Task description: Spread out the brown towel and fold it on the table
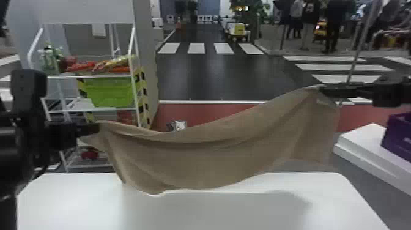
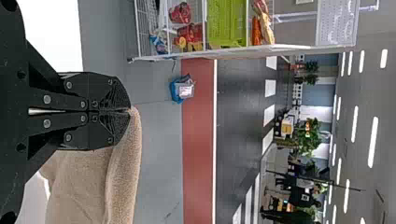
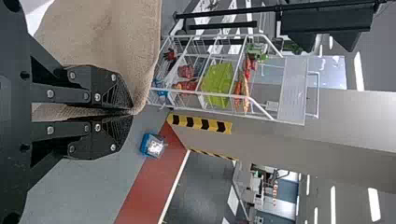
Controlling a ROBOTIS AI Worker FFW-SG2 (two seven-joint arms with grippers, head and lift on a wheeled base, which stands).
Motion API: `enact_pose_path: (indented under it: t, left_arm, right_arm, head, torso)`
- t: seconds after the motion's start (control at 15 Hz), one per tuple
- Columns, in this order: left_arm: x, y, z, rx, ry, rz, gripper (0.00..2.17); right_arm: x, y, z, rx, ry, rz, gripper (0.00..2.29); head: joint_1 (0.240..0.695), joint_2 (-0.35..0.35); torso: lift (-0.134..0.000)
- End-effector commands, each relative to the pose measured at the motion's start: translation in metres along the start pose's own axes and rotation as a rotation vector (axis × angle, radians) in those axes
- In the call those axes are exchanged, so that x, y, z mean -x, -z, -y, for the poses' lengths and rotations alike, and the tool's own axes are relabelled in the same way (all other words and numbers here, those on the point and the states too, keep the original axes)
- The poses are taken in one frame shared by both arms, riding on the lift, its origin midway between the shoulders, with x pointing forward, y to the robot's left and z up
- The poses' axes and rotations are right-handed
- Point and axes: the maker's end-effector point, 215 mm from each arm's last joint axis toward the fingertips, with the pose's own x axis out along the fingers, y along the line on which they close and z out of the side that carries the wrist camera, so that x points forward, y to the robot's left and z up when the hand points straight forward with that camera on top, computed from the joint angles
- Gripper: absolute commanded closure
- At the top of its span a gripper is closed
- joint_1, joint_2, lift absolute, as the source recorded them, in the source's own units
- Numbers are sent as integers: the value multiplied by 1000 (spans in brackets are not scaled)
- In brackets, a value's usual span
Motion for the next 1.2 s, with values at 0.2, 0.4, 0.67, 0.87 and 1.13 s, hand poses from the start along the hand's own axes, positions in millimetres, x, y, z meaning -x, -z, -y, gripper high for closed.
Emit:
enact_pose_path:
  t: [0.2,0.4,0.67,0.87,1.13]
  left_arm:
    - [-5,-15,1,9,-14,4,1318]
    - [-4,2,3,15,-8,-15,1318]
    - [31,62,-13,42,-15,-39,1318]
    - [76,101,-33,59,-36,-38,1318]
    - [121,154,-45,19,-44,-73,1318]
  right_arm:
    - [2,-11,20,14,46,19,1031]
    - [15,17,24,-19,40,16,1031]
    - [44,98,-5,19,-35,-46,1031]
    - [70,141,-21,25,-66,-60,1031]
    - [83,196,-62,63,-175,-125,1031]
  head:
    - [372,-23]
    - [357,-35]
    - [422,-52]
    - [504,-50]
    - [611,-37]
  torso:
    - [-124]
    - [-124]
    - [-124]
    - [-124]
    - [-124]
